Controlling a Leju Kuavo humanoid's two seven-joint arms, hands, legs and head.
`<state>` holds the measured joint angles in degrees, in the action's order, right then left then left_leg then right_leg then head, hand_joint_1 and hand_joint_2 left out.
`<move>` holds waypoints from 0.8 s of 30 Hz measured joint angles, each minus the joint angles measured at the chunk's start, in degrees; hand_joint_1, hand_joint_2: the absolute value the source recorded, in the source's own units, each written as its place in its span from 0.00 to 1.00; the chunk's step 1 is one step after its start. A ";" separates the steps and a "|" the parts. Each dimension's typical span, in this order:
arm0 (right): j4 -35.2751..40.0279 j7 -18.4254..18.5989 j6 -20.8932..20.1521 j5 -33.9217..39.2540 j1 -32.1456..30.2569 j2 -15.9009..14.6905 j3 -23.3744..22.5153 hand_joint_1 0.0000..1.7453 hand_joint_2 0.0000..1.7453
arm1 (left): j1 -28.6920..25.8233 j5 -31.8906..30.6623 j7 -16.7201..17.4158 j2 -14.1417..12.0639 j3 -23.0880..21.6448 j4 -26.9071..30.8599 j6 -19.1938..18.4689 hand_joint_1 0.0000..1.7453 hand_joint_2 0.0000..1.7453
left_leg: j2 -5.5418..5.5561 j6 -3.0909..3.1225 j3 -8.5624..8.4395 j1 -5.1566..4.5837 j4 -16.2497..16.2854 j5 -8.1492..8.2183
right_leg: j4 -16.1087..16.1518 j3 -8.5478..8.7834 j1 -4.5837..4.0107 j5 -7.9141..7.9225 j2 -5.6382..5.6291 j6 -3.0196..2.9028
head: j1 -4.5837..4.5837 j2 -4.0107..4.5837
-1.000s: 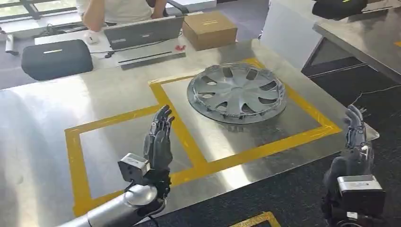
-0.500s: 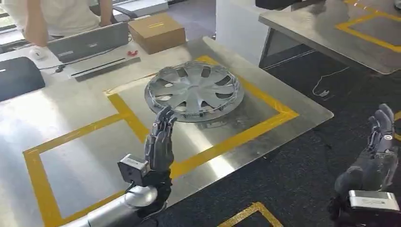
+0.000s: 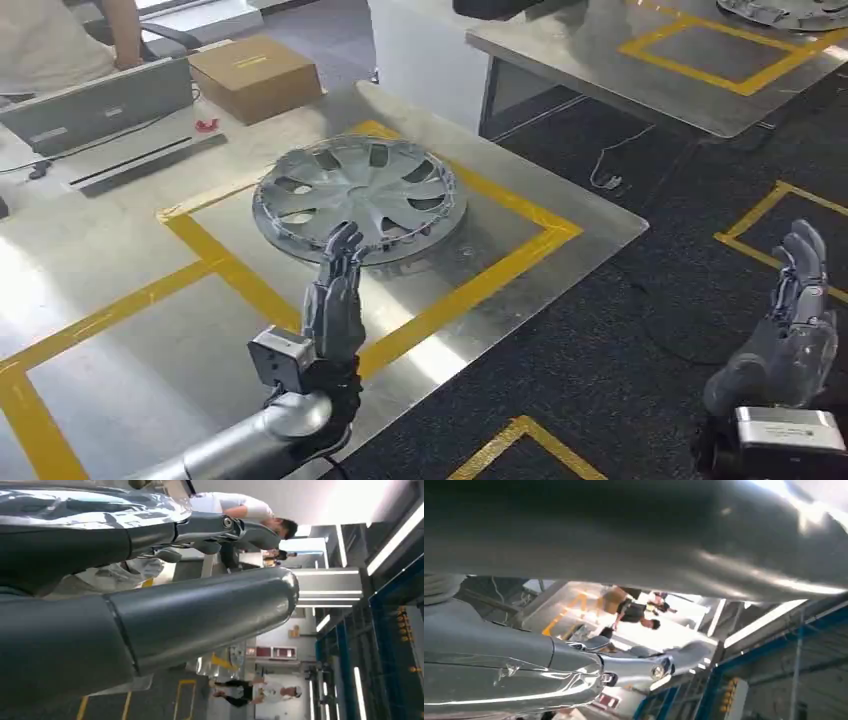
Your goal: Take the parts from the cabinet and place them on the table.
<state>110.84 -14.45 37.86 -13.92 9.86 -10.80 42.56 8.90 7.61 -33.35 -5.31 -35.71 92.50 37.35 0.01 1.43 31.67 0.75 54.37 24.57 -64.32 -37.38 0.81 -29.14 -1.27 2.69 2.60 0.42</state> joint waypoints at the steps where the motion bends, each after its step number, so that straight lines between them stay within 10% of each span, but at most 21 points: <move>1: 0.00 0.02 -0.04 0.11 -0.10 -0.02 0.18 0.00 0.00 | -0.09 0.00 0.04 -0.02 0.00 0.00 0.00 0.00 0.00 | -0.69 0.06 0.01 -0.14 0.02 0.04 | -5.16 -2.32 0.10 -2.11 0.45 0.17 | -0.02 0.00; 4: -0.02 0.07 -0.09 0.31 -0.17 -0.04 0.20 0.00 0.00 | -0.17 0.00 0.09 -0.02 0.00 0.00 0.02 0.00 0.00 | -2.68 0.16 -0.11 -0.29 0.07 0.24 | -7.55 -3.19 0.21 -1.36 0.77 0.21 | -0.04 0.00; 6: 0.00 0.07 -0.15 0.31 -0.16 -0.02 0.22 0.00 0.00 | -0.16 0.00 0.09 0.00 0.00 0.00 0.02 0.00 0.00 | -3.85 -0.10 -0.54 -0.30 0.11 0.57 | 2.78 2.34 0.14 3.62 1.97 -0.18 | -0.04 0.00; 7: 0.00 0.05 -0.15 0.31 -0.12 -0.04 0.22 0.00 0.00 | -0.16 0.00 0.09 0.00 0.00 0.00 0.02 0.00 0.00 | -4.32 -0.38 -0.81 -0.43 0.12 0.77 | 7.55 4.91 -0.09 5.14 4.39 -0.47 | -0.06 0.00; 8: 0.00 0.07 -0.15 0.33 0.01 -0.02 0.24 0.00 0.00 | -0.16 0.00 0.09 -0.02 0.00 0.00 0.02 0.00 0.00 | -4.75 -0.72 -0.79 -0.94 0.34 1.00 | 9.34 5.73 -1.02 4.24 5.97 -0.56 | -0.17 0.00; 12: 0.13 0.33 -0.33 1.03 -0.05 -0.02 0.39 0.00 0.00 | -0.05 -0.02 0.11 -0.02 0.00 0.11 0.02 0.00 0.00 | -7.11 -1.68 -0.95 -0.98 0.21 1.00 | 9.79 5.67 -0.79 5.02 3.21 -2.12 | 0.22 0.00; 15: 0.15 0.46 -0.74 1.99 0.27 -0.04 0.42 0.00 0.00 | 0.01 -0.07 0.09 -0.07 0.00 0.20 0.02 0.00 0.00 | -1.09 -2.42 2.60 -0.48 8.45 6.15 | 10.15 5.64 -0.36 5.56 1.60 -2.96 | 0.68 0.00; 18: 0.13 0.44 -0.81 2.95 0.20 -0.04 0.48 0.00 0.00 | -0.39 0.00 0.11 -0.26 0.00 0.20 0.00 0.00 0.00 | -0.35 -2.68 8.56 -0.39 19.53 9.45 | 10.13 5.36 -0.39 5.71 -0.58 -3.12 | 1.01 0.00; 21: 0.13 0.20 -0.31 3.78 0.21 -0.04 0.63 0.00 0.00 | -0.39 0.04 0.07 -0.28 0.00 0.20 -0.13 0.00 0.00 | 0.36 -2.23 4.02 -0.26 9.15 2.61 | 10.11 5.45 -0.36 5.88 -2.90 -2.91 | 1.27 0.00; 22: 0.13 0.11 -0.13 3.93 0.24 -0.04 0.68 0.00 0.00 | -0.37 0.04 0.00 -0.28 0.00 0.20 -0.15 0.00 0.00 | 2.21 -1.95 1.47 -0.17 3.85 0.35 | 10.09 5.45 -0.34 5.95 -3.57 -2.80 | 1.31 0.00; 23: 0.13 0.04 -0.02 3.96 0.29 -0.04 0.70 0.00 0.00 | -0.35 0.05 -0.08 -0.28 0.00 0.20 -0.17 0.00 0.00 | 5.27 -1.61 0.29 -0.04 0.83 0.31 | 9.97 5.16 -0.47 5.97 -4.08 -2.56 | 1.27 0.00; 24: 0.13 0.02 0.13 4.00 0.30 -0.04 0.72 0.00 0.00 | -0.35 0.09 -0.11 -0.28 0.00 0.20 -0.17 0.00 0.00 | 4.46 -1.69 0.20 0.18 0.28 0.14 | 9.75 4.85 -0.58 6.01 -4.80 -2.27 | 1.12 0.00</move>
<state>110.97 -14.43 37.99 -9.92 10.16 -10.84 43.28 8.55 7.69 -33.46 -5.60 -35.71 92.70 37.18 4.47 -0.26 31.87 0.93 54.65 24.71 -54.57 -32.53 0.23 -23.12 -6.07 0.42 3.72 0.42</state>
